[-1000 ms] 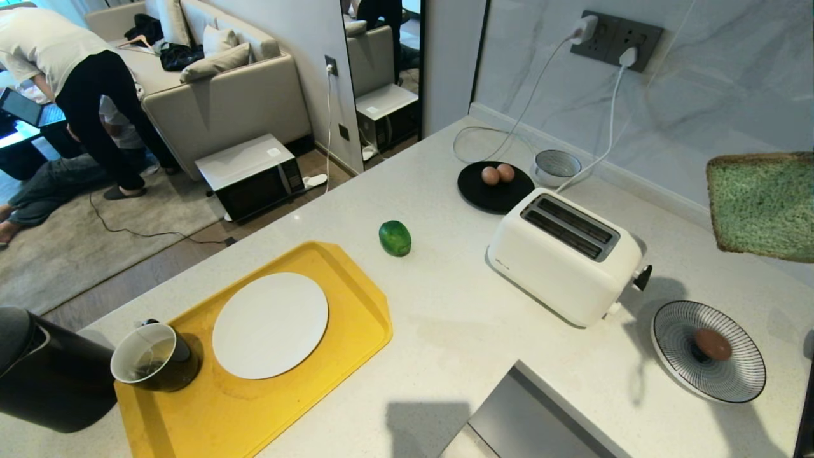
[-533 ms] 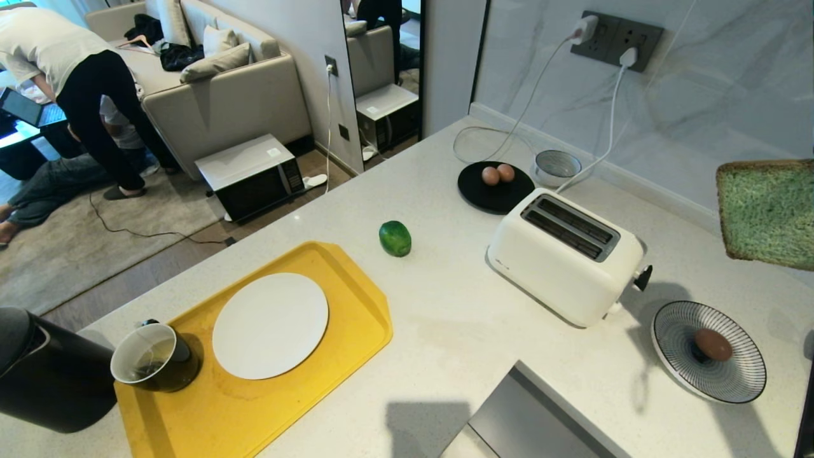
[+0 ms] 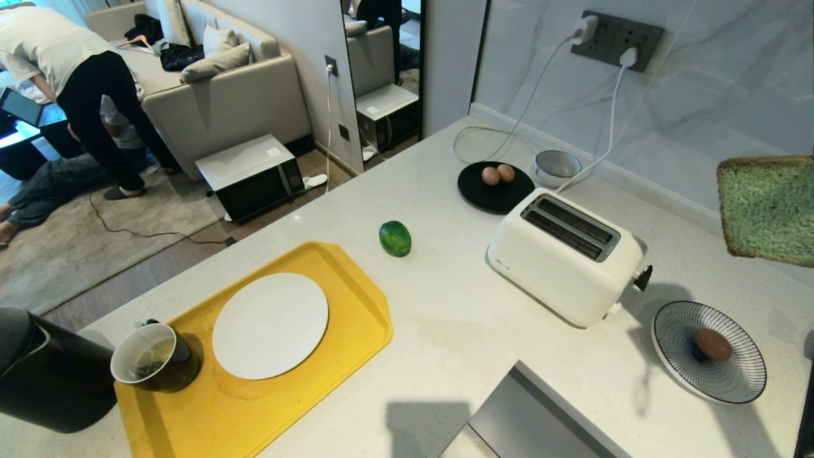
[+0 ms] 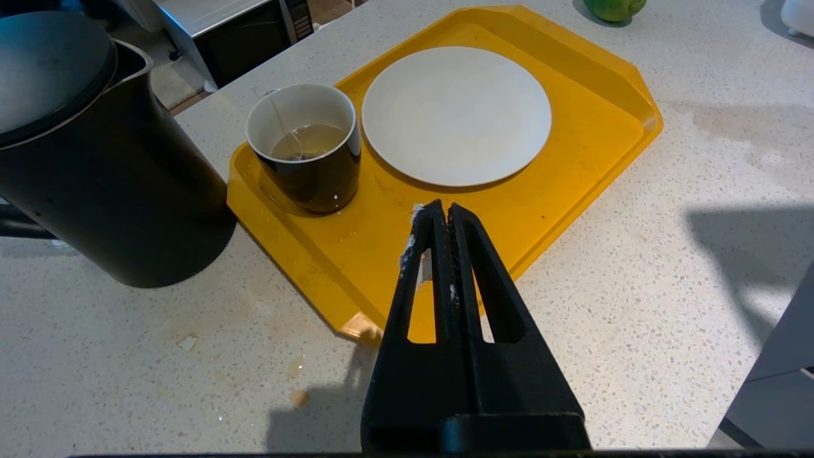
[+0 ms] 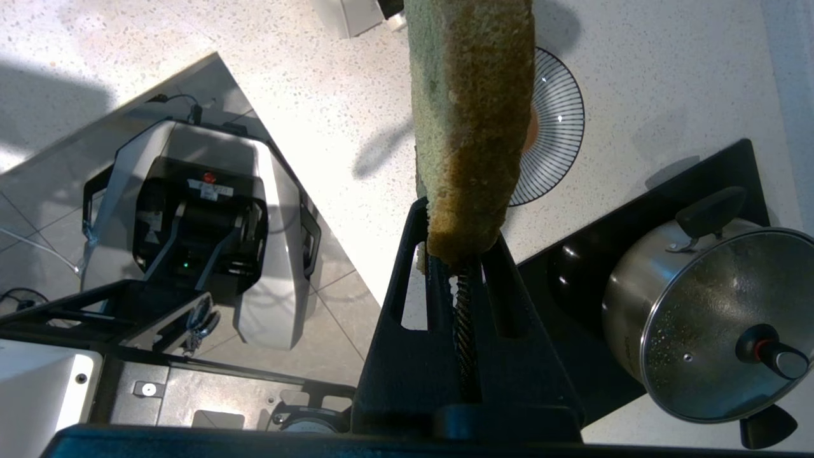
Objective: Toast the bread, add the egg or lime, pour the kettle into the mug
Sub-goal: Put the bread slices in the toaster
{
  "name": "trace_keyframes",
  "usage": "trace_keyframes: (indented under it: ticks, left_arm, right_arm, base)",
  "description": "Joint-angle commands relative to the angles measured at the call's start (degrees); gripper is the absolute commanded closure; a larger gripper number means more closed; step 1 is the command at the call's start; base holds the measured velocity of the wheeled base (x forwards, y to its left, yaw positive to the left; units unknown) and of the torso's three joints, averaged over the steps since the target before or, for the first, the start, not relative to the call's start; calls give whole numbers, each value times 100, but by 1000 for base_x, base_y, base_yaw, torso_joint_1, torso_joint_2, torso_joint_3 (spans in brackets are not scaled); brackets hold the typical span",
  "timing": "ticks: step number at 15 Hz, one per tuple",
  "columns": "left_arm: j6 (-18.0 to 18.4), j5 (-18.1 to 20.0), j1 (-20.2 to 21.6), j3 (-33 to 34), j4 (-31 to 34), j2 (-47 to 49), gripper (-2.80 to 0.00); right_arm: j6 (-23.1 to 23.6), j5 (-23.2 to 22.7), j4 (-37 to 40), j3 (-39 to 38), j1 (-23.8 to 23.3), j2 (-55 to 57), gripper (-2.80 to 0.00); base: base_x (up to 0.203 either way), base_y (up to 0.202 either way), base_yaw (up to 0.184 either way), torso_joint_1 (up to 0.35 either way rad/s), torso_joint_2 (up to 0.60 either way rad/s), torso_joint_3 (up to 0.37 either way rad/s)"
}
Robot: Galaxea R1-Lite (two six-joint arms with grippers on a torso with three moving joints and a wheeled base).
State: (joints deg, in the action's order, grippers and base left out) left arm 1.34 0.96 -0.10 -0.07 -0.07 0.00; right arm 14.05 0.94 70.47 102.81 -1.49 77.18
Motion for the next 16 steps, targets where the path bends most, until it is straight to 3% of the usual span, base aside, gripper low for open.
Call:
trace_keyframes:
  ticks: [1, 6, 16]
  left_arm:
    - [7, 0, 1, -1, -1, 9, 0]
    - [-2, 0, 1, 7, -1, 9, 0]
    - [7, 0, 1, 7, -1, 9, 0]
  right_arm:
    - [1, 3, 37, 3, -1, 17, 0]
    - [1, 3, 37, -32, -1, -1, 0]
    - [54, -15, 28, -235, 8, -115, 0]
  base:
    - [0, 0, 0, 0, 0, 0]
    - [103, 0, 1, 2, 1, 3]
    - [0, 0, 0, 2, 3, -1]
